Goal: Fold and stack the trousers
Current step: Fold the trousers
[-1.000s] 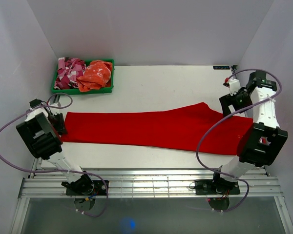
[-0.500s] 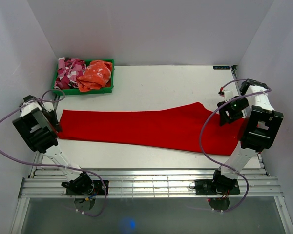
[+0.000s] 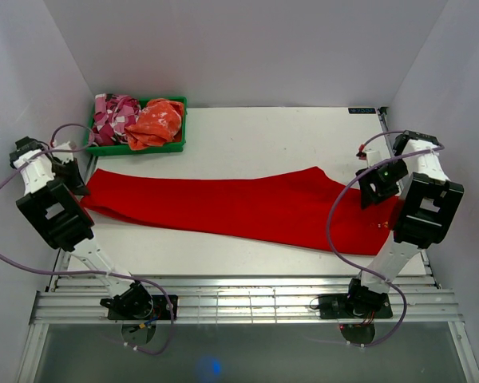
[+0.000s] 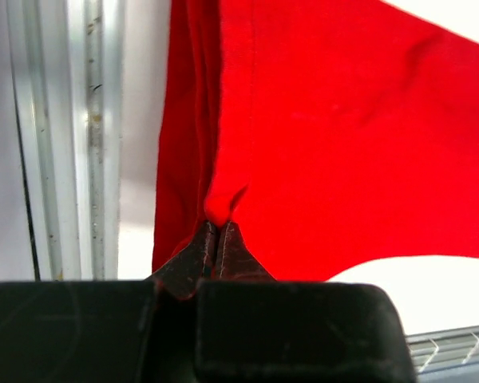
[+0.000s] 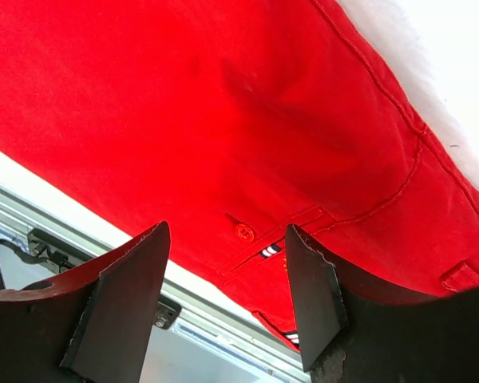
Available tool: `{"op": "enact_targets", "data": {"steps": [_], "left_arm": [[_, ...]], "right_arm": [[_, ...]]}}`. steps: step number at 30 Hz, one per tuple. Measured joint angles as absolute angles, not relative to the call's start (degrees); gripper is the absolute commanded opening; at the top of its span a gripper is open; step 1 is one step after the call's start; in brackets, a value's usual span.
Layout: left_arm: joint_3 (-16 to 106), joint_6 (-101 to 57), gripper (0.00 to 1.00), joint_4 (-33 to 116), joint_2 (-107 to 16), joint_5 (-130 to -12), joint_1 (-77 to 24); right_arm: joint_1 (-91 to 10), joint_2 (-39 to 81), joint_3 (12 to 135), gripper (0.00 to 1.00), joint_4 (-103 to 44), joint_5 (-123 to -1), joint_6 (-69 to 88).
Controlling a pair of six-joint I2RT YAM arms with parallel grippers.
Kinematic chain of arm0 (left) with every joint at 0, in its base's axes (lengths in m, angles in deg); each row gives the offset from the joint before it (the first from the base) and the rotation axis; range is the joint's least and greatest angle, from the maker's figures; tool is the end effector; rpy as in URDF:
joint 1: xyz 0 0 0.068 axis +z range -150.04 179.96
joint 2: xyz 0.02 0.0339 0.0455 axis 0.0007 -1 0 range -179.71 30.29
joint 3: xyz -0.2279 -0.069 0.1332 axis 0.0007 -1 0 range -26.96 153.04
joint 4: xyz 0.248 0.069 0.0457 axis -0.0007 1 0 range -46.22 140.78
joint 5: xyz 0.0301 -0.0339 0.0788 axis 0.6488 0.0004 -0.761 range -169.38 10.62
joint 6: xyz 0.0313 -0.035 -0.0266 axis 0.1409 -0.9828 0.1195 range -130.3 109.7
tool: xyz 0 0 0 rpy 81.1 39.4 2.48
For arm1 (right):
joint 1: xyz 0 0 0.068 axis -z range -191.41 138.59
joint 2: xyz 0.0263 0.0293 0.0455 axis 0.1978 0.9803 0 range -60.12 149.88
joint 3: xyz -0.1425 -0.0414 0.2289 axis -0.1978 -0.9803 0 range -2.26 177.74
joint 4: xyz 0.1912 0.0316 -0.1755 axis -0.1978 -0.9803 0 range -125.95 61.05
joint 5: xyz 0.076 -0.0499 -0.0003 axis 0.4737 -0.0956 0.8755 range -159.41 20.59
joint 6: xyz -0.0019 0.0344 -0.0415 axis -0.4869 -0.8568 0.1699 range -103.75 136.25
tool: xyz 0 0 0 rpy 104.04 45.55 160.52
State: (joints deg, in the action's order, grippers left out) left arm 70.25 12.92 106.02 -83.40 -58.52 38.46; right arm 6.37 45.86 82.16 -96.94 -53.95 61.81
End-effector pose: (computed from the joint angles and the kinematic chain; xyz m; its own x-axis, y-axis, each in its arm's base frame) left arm 0.3202 0.2384 0.2381 -0.9131 -0.2557 -0.3174 -0.1820 0.9526 -0.2439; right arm 0.3300 -0.0957 0.2248 -0.8754 -0.4419 -0.1959 -0.4752 0.8610 0.1810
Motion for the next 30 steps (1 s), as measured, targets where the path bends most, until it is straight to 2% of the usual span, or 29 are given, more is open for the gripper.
{"op": "enact_targets", "data": {"steps": [8,16,22,30], "left_arm": [[72.5,16.3,0.0,111.2,-77.4,-49.6,33.2],[65.6,14.4,0.0,109.6,-63.3,-41.3,11.8],[56.3,5.3,0.0,99.6,-61.0,-38.2,0.5],[48.1,-12.2,0.0,80.7,-61.2,-41.8,-15.3]], "right_arm": [[9.0,47.4,83.8,0.62,-99.4,-56.9,62.2],[12.7,49.7,83.3,0.6,-100.2,-59.3,62.4],[12.4,49.7,78.9,0.6,-99.8,-60.1,62.2],[12.4,49.1,76.6,0.59,-100.2,-60.7,62.2]]}}
